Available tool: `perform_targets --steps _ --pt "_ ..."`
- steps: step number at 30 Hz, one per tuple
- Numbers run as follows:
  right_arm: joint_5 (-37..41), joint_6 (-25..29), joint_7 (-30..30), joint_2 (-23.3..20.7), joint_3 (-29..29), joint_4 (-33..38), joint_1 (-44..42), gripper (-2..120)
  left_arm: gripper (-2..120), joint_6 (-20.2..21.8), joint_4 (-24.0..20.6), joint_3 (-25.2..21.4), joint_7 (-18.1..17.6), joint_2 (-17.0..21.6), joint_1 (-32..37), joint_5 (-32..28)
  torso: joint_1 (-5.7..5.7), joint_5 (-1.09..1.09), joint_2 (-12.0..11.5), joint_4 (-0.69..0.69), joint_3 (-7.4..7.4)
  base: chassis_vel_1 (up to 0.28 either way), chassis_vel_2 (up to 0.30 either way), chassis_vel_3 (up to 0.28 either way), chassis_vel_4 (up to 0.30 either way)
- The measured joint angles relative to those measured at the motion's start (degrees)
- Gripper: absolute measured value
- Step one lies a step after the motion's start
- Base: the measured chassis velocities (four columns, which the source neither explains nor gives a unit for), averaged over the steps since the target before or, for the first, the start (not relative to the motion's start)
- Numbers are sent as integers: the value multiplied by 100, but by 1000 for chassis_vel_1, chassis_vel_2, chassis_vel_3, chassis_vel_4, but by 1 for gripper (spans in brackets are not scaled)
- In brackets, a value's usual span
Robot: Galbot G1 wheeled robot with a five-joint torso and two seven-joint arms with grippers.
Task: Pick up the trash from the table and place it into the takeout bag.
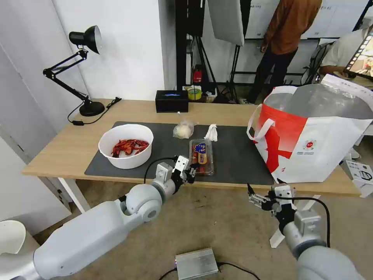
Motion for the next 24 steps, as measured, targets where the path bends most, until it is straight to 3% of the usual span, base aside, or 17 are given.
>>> perform_targets --steps 12,24 --pt "2612 233 269 -87 449 189 448 100 0 -38 162 424 -61 -207 -399 -131 0 0 0 -2 0 0 0 0 0" --pt "3259 250 280 -133 354 26 962 100 0 -45 172 311 -107 -56 -365 -162 0 0 0 -1 0 0 0 0 0"
